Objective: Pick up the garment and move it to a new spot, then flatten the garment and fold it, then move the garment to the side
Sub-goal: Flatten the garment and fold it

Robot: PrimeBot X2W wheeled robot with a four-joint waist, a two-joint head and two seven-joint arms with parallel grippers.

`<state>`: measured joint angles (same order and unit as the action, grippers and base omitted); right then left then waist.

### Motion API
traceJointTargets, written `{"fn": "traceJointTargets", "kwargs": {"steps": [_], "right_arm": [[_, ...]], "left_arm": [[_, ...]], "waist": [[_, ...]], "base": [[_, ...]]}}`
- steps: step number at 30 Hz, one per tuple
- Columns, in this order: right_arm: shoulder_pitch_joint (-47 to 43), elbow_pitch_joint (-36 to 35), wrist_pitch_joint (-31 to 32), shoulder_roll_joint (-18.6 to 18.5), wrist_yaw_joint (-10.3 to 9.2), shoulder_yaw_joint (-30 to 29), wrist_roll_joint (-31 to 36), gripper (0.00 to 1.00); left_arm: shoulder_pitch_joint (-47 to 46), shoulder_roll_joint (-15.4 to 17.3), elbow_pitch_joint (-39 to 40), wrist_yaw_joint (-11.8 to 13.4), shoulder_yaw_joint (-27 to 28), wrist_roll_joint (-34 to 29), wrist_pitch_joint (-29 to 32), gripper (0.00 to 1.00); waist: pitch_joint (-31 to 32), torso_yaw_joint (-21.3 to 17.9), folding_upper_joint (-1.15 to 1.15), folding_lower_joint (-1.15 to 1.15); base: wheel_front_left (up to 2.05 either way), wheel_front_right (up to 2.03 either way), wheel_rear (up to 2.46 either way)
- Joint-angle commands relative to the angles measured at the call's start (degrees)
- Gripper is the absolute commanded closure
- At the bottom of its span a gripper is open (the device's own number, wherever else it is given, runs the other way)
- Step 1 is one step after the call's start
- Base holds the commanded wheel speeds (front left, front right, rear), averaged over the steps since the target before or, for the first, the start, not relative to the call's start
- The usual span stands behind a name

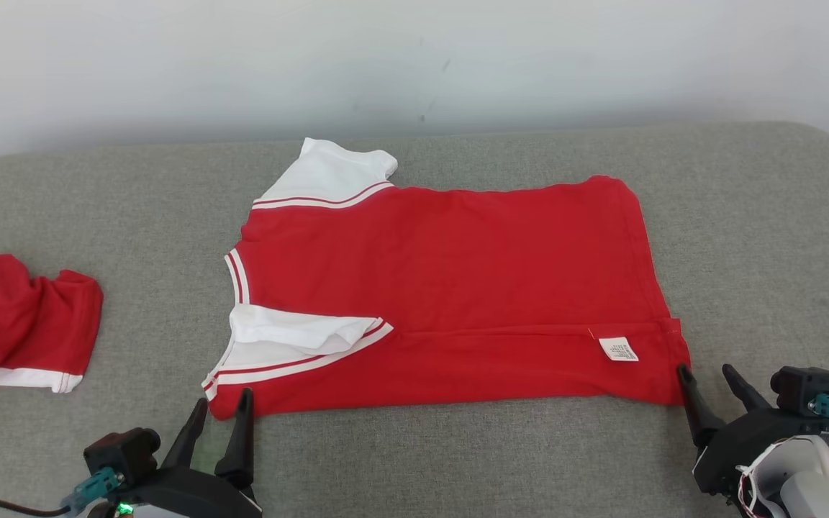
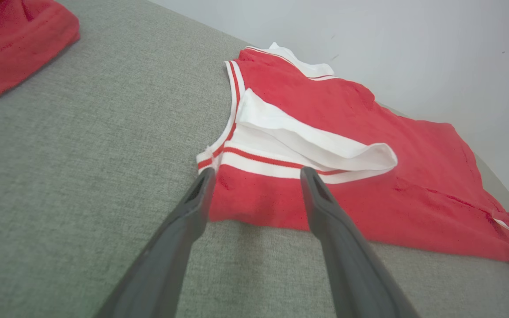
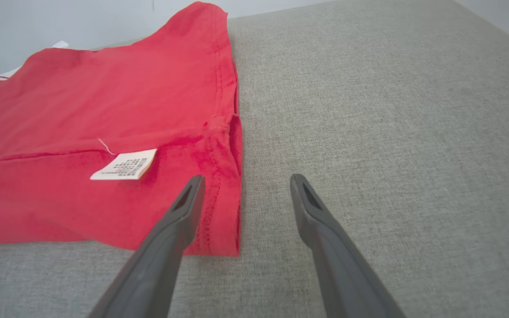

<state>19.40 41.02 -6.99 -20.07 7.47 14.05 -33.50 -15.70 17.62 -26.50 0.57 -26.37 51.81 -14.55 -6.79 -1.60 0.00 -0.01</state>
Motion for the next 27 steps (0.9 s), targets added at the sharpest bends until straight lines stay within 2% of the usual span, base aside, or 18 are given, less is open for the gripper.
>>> {"fn": "traceJointTargets", "kwargs": {"steps": [1, 5, 9, 14, 15, 16, 17, 18, 23, 27], "right_arm": [[-0.3, -0.2, 0.1, -0.5, 0.07, 0.1, 0.9, 0.0], [0.2, 0.2, 0.3, 0.5, 0.07, -0.3, 3.1, 0.0], [1.8, 2.2, 1.4, 2.1, 0.07, -0.4, 4.6, 0.0], [3.5, 6.4, 1.5, 3.8, 0.07, -0.3, 5.9, 0.0], [3.6, 7.3, 1.7, 4.2, 0.07, -0.2, 5.8, 0.04], [3.7, 8.1, 1.5, 4.3, 0.07, 0.1, 6.1, 0.7], [3.8, 8.6, 1.3, 4.7, 0.07, 0.3, 6.0, 1.0], [3.9, 9.1, 1.0, 5.3, 0.07, 0.4, 5.3, 1.0], [1.9, 9.9, -1.1, 3.8, 0.07, 0.6, 3.0, 1.0], [-0.9, 8.5, -2.2, 2.1, 0.06, -1.2, 1.4, 1.0]], "left_arm": [[0.4, -0.1, 0.4, 0.3, 0.0, -0.7, -0.4, 0.0], [0.7, 0.3, -1.2, 1.2, -0.5, -1.7, -0.5, 0.0], [-0.9, -0.4, -4.1, 1.1, -0.8, -2.5, -0.5, 0.0], [-2.9, -2.2, -8.6, -0.2, -1.5, -2.9, -0.5, 0.0], [-3.3, -2.8, -9.4, -0.8, -1.4, -2.4, -0.5, 0.0], [-3.6, -3.4, -10.4, -1.1, -1.4, -2.1, -0.5, 0.55], [-3.9, -3.8, -11.3, -1.7, -1.5, -2.1, -0.5, 0.87], [-4.1, -4.1, -12.3, -2.1, -1.5, -1.9, -0.5, 1.0], [-2.5, -5.1, -15.4, -4.2, -1.5, -2.2, -0.6, 1.0], [1.6, -4.9, -13.2, -4.8, -0.8, -1.6, -0.7, 1.0]], "waist": [[-0.3, 0.0, 0.0, 0.01], [-0.9, -0.1, 0.0, 0.01], [-1.4, -0.2, 0.0, 0.01], [-1.6, 0.1, 0.0, 0.01], [-1.6, 0.2, 0.0, 0.01], [-1.4, 0.5, 0.0, 0.01], [-1.2, 0.8, 0.0, 0.01], [-0.9, 0.9, 0.0, 0.01], [3.1, 1.3, 0.0, 0.01], [6.3, 1.4, 0.0, 0.01]], "base": [[0.0, 0.0, 0.0], [0.0, 0.0, 0.0], [0.0, 0.0, 0.0], [0.0, 0.0, 0.0], [0.0, 0.0, 0.0], [0.0, 0.0, 0.0], [0.0, 0.0, 0.0], [0.0, 0.0, 0.0], [0.0, 0.0, 0.0], [0.0, 0.0, 0.0]]}}
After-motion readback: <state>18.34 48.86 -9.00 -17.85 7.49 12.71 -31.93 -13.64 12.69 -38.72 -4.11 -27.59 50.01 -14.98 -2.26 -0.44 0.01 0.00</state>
